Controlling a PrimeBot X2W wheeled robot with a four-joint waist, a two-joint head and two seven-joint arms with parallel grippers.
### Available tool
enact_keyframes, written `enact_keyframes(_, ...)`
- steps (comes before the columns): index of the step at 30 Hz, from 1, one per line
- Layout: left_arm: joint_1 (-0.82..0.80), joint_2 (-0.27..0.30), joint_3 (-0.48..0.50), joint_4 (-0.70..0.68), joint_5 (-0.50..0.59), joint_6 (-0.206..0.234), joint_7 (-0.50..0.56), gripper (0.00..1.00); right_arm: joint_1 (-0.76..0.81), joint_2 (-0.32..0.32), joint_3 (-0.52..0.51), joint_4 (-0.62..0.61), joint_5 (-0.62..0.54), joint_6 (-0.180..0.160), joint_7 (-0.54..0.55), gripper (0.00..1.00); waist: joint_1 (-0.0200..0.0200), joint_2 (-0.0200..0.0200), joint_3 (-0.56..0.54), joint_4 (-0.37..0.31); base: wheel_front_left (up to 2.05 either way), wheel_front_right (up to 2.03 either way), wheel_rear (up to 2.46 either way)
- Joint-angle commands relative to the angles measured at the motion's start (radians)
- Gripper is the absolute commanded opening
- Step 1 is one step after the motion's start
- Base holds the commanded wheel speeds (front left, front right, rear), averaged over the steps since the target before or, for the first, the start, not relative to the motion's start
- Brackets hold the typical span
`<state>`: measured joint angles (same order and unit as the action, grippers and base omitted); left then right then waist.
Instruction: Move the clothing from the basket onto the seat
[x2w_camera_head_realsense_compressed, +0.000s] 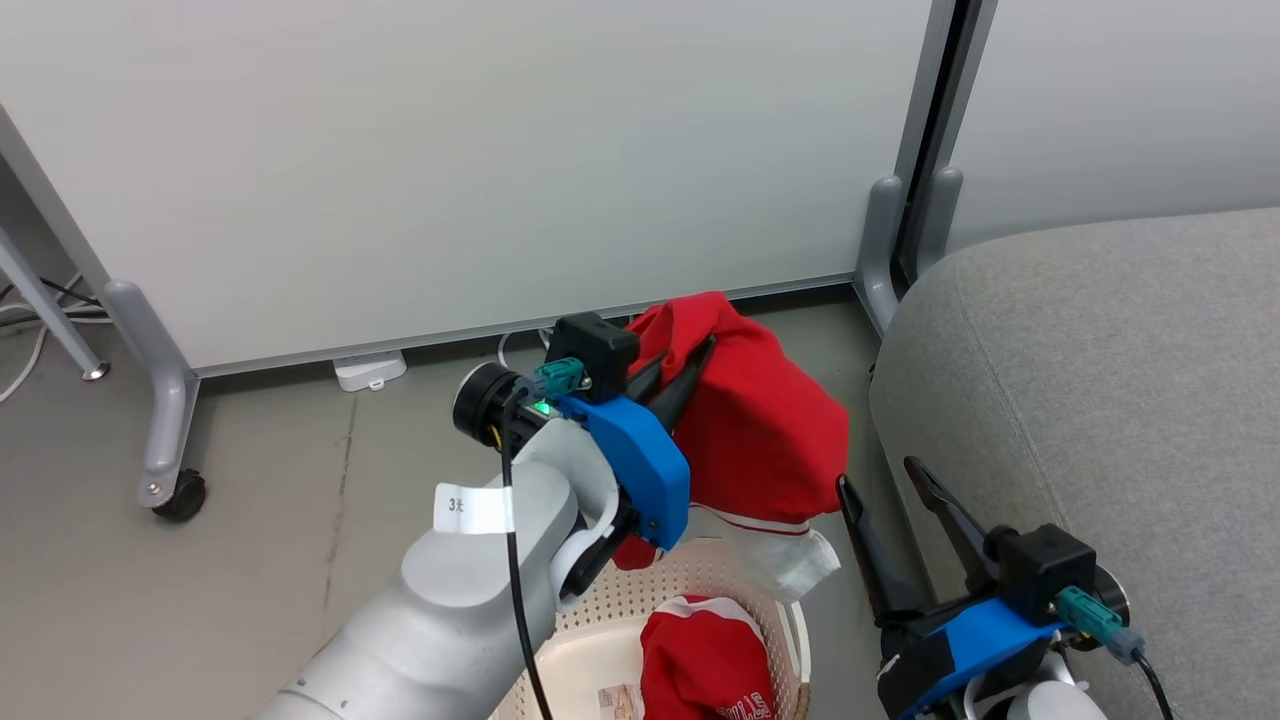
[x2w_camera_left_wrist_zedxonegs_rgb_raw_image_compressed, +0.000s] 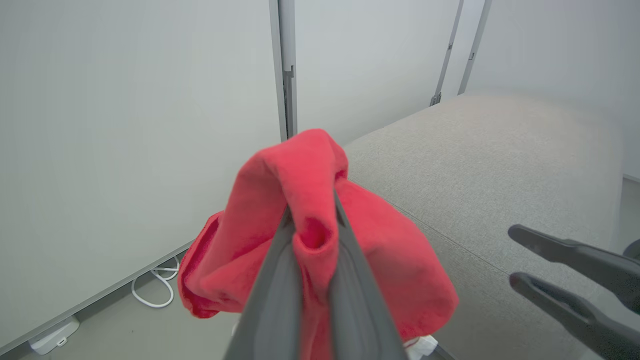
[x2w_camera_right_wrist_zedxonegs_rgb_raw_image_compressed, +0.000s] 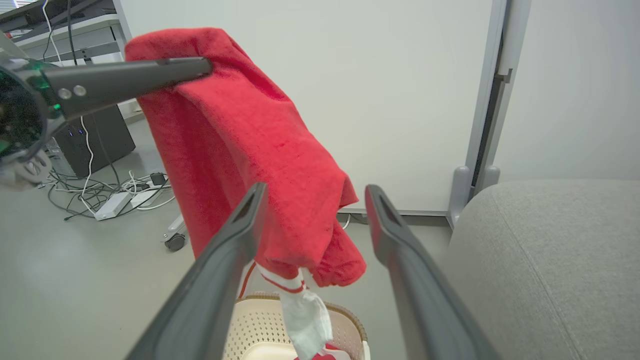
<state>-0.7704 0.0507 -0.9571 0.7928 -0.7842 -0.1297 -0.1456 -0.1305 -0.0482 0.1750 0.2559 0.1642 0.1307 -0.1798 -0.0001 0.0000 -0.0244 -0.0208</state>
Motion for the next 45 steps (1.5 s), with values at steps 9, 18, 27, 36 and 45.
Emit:
enact_keyframes(9, -0.070, 0.000, -0.059, -0.021, -0.080, -0.001, -0.024, 0.00, 0.034, -0.004, 0.005, -0.022, 0.006, 0.000, 0.019, 1.00, 0.0001, 0.0000, -0.019, -0.014, 0.00, 0.00, 0.00)
enact_keyframes(18, -0.082, -0.001, -0.104, 0.008, -0.124, 0.004, -0.045, 0.00, 0.038, -0.004, 0.003, -0.033, 0.014, 0.000, 0.028, 1.00, 0.0001, 0.0000, -0.014, -0.021, 0.00, 0.00, 0.00)
enact_keyframes(27, -0.101, 0.000, -0.138, 0.014, -0.160, 0.015, -0.064, 0.00, 0.026, -0.004, 0.001, -0.007, 0.027, 0.000, 0.041, 1.00, 0.0001, 0.0000, -0.002, -0.019, 0.00, 0.00, 0.00)
enact_keyframes(36, -0.120, 0.000, -0.175, -0.018, -0.194, 0.023, -0.082, 0.00, -0.105, -0.004, 0.030, 0.132, 0.038, 0.000, 0.068, 1.00, 0.0001, 0.0000, 0.028, -0.014, 0.00, 0.00, 0.00)
enact_keyframes(45, -0.137, 0.000, -0.220, -0.035, -0.223, 0.030, -0.093, 0.00, -0.258, -0.004, 0.097, 0.301, 0.082, 0.000, 0.041, 1.00, 0.0001, 0.0000, 0.030, -0.008, 0.00, 0.00, 0.00)
